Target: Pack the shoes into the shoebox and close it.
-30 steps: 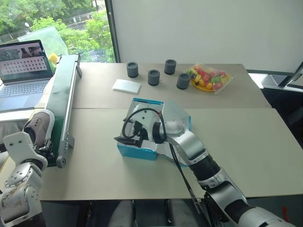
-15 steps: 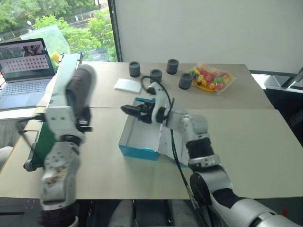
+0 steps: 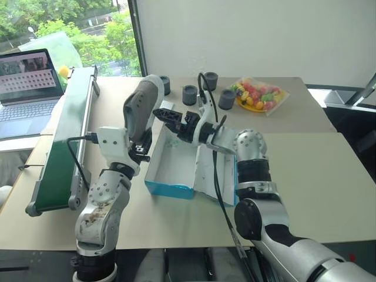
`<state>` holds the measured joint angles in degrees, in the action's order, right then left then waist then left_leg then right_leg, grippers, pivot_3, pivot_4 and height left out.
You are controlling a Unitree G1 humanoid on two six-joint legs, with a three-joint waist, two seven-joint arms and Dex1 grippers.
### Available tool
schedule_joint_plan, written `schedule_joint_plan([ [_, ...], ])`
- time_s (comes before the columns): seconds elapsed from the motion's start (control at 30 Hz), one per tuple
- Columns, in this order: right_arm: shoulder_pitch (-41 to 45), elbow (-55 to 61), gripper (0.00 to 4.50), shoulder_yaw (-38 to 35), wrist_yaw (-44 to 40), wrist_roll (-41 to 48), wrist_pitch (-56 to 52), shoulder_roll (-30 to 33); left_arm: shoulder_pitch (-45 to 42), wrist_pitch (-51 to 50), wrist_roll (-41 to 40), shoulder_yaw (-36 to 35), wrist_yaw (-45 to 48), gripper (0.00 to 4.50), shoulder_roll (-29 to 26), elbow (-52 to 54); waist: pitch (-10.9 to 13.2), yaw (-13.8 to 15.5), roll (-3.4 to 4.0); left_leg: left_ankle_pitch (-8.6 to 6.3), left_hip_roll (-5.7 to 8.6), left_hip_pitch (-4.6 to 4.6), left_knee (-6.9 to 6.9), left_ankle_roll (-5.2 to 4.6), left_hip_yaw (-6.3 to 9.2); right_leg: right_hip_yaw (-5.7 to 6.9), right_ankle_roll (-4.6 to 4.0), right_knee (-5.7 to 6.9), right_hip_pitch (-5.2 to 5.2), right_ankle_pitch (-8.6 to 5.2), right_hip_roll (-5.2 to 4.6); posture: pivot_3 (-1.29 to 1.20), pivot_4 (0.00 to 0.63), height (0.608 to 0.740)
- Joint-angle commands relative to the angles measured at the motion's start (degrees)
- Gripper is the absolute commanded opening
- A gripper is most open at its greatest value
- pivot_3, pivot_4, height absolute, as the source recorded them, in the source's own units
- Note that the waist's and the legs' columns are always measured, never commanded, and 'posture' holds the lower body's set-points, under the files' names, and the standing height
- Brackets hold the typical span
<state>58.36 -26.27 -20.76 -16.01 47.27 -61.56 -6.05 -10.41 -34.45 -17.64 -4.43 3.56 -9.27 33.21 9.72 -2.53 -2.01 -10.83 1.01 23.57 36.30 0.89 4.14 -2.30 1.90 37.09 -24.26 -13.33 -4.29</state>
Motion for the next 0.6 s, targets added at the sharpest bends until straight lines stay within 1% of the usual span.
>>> schedule_joint_plan([
  [0.03, 3.0, 3.6, 4.50, -0.2, 0.5, 4.8, 0.7, -5.8, -0.6, 0.1, -0.7, 0.0, 1.2, 2.17, -0.5, 1.3, 0.0, 0.0, 0.00, 0.00, 0.00, 0.00, 0.00, 0.00, 0.00, 0.00, 0.00, 0.00, -0.01, 0.00, 0.00, 0.00, 0.150, 0.726],
  [0.4, 1.0, 6.0, 4.50, 3.6, 1.6, 5.7, 1.6, -5.3, -1.3, 0.1, -0.4, 0.9, 1.3, 2.17, -0.3, 1.0, 0.0, 0.0, 0.00, 0.00, -0.01, 0.00, 0.00, 0.00, 0.00, 0.00, 0.00, 0.00, -0.01, 0.00, 0.02, 0.00, 0.150, 0.726],
  [0.5, 0.7, 6.5, 3.76, 3.9, 2.0, 5.8, 2.3, -5.5, -1.3, 0.1, -0.2, 0.9, 1.4, 2.17, -0.6, 1.0, 0.0, 0.0, 0.01, 0.00, -0.01, 0.00, 0.00, 0.00, 0.00, 0.00, 0.00, 0.00, -0.01, 0.00, 0.02, 0.00, 0.150, 0.726],
  [0.53, 0.6, 6.5, 3.35, 3.9, 2.3, 6.0, 2.5, -5.5, -1.3, 0.1, -0.2, 0.9, 1.4, 2.17, -0.6, 1.0, 0.0, 0.0, 0.00, 0.00, -0.01, 0.00, 0.00, 0.00, 0.00, 0.00, 0.00, 0.00, -0.01, 0.00, 0.02, 0.00, 0.150, 0.726],
  [0.57, 0.5, 6.6, 3.12, 4.1, 2.3, 6.1, 2.6, -5.4, -1.3, 0.1, -0.1, 0.9, 1.3, 2.17, -0.6, 1.0, 0.0, 0.0, 0.01, 0.00, -0.01, 0.00, 0.00, 0.00, 0.00, 0.00, 0.00, 0.00, -0.01, 0.00, 0.02, 0.00, 0.150, 0.726],
  [0.6, 0.4, 6.8, 2.72, 4.2, 2.3, 6.2, 2.7, -5.4, -1.2, 0.2, -0.1, 0.9, 1.4, 2.17, -0.7, 1.0, 0.0, 0.0, 0.01, 0.00, -0.01, 0.00, 0.00, 0.00, 0.00, 0.00, 0.00, 0.00, 0.00, 0.00, 0.02, 0.00, 0.150, 0.726],
])
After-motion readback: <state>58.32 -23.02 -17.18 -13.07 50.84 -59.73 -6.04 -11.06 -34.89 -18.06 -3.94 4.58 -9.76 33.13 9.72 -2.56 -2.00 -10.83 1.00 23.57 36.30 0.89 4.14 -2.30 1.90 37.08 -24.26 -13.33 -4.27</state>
